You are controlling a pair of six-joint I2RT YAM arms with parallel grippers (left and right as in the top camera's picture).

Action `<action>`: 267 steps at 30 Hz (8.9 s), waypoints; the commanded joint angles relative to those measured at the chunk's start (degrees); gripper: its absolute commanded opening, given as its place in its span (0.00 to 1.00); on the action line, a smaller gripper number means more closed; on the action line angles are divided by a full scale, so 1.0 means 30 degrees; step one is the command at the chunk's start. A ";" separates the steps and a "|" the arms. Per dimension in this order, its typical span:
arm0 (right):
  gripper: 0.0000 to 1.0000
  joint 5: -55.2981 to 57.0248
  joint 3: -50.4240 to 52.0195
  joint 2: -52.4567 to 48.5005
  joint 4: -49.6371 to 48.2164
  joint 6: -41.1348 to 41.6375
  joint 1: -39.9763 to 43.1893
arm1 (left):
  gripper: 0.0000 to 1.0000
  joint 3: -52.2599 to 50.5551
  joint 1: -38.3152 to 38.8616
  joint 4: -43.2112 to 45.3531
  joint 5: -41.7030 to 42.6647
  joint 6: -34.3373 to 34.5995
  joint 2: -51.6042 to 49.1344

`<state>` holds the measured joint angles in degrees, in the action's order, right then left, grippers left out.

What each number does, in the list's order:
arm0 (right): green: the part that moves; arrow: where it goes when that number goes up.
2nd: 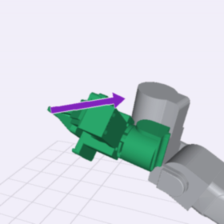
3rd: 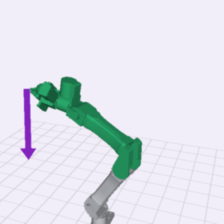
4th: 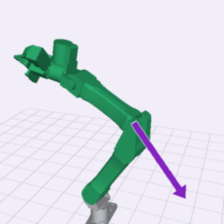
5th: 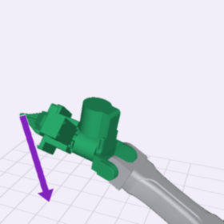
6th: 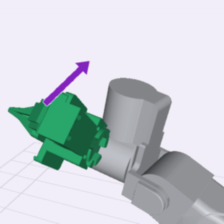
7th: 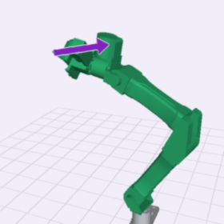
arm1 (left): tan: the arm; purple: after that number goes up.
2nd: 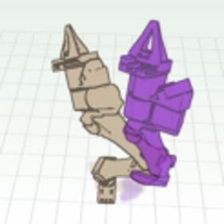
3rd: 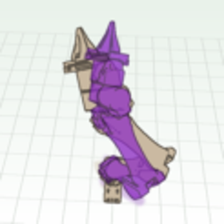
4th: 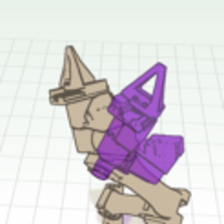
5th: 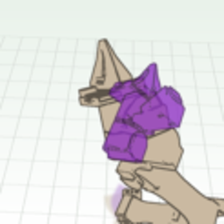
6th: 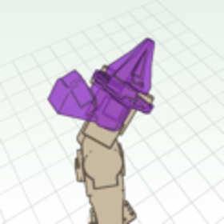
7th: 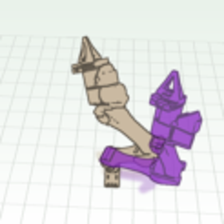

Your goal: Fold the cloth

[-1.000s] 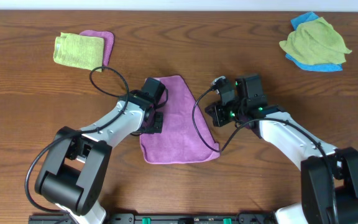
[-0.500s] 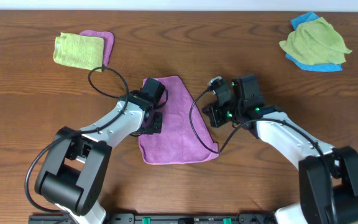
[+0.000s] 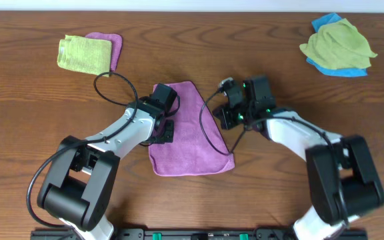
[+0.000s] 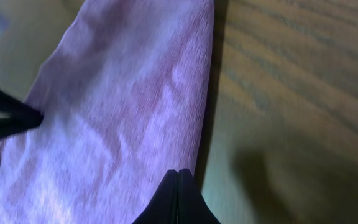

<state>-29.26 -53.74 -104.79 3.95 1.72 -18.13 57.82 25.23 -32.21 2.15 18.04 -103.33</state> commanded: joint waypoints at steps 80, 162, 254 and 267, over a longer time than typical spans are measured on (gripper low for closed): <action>0.33 -0.9340 -0.3162 -0.6382 -0.3067 0.3861 0.2004 | 0.06 -0.0984 0.0262 0.1071 0.0787 0.0131 -0.0765; 0.15 0.4146 -1.7384 -0.7140 1.2830 -0.2761 0.1479 | 0.06 -0.0991 0.0408 0.1202 0.1224 0.0648 -0.0765; 0.02 0.6790 0.0313 0.2674 0.7249 0.0554 0.1180 | 0.06 0.0780 0.2076 0.5034 0.3060 -0.0277 -0.0918; 0.02 0.6594 0.0313 0.1537 0.7031 0.0707 0.1297 | 0.06 0.0780 0.2076 0.5187 0.1661 -0.0597 -0.1093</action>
<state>-9.69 -53.15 -98.91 25.32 2.66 -14.68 59.18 31.35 -16.56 9.28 17.58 -105.71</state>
